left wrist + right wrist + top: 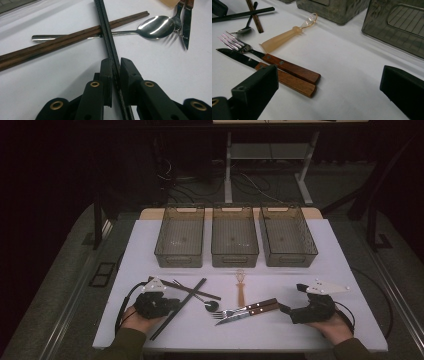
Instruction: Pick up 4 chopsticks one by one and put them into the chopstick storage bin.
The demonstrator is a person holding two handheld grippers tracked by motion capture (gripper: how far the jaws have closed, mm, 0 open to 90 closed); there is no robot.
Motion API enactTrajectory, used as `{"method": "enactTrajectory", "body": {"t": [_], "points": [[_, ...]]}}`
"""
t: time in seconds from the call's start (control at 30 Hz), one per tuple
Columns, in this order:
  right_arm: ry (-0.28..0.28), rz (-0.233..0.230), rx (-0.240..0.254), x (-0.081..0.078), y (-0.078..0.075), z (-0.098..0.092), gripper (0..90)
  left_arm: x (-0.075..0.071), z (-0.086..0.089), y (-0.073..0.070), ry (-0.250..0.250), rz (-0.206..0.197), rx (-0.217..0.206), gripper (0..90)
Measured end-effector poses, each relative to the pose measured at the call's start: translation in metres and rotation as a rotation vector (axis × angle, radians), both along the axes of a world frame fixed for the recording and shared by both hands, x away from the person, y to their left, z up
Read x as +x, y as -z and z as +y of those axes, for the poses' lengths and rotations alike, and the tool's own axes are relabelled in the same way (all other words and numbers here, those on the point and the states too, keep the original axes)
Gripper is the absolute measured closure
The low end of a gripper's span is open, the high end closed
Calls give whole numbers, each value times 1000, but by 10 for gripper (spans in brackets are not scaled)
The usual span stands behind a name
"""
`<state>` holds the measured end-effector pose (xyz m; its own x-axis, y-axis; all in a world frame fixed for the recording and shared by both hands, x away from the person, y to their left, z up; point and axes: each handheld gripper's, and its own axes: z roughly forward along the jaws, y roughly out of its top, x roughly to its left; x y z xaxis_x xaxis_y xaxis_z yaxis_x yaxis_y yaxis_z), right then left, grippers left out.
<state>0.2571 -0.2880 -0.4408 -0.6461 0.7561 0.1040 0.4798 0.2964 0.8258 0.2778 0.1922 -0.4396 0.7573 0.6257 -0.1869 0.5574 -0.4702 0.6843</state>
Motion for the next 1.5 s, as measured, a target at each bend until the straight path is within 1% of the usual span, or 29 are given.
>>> {"method": "enactTrajectory", "body": {"t": [0.1,0.27,0.4,0.43,0.47,0.6,0.63,0.7,0.73,0.8,0.93,1.03,1.1,1.27,1.3,1.5], "points": [[0,1,1,0,0,0,16,0,-1,0,-3,-2,9,811],[1,1,1,0,0,-1,15,0,-2,-1,0,-26,56,808],[3,-1,1,0,0,-1,16,0,-4,0,3,-36,91,808],[2,-1,0,0,0,-1,16,-1,-5,0,-7,-30,97,808],[2,-1,0,0,0,-1,16,0,-5,0,3,-35,111,805],[4,-1,0,0,-1,-1,16,0,-6,1,4,-45,119,800],[4,0,1,0,-1,-1,16,0,-6,1,-2,-45,121,801],[5,-2,3,0,-1,-1,16,0,-8,1,-8,-58,140,808],[5,-3,4,0,-1,-1,16,0,-8,0,-7,-59,146,810],[5,-4,4,0,-1,-1,16,2,-7,1,0,-63,146,813],[7,-4,6,0,-1,-1,16,3,-6,1,-23,-53,138,826],[6,-3,6,0,-1,-1,16,5,-5,1,-28,-57,139,850],[6,-3,5,0,-1,-1,16,5,-4,1,-38,-47,125,854],[6,-3,5,0,-1,-1,16,6,-4,1,-42,-42,124,858],[6,-3,5,0,-1,-1,16,6,-4,1,-49,-43,124,858],[5,-3,7,0,-1,-1,16,7,-3,0,-49,-43,127,859]]}}
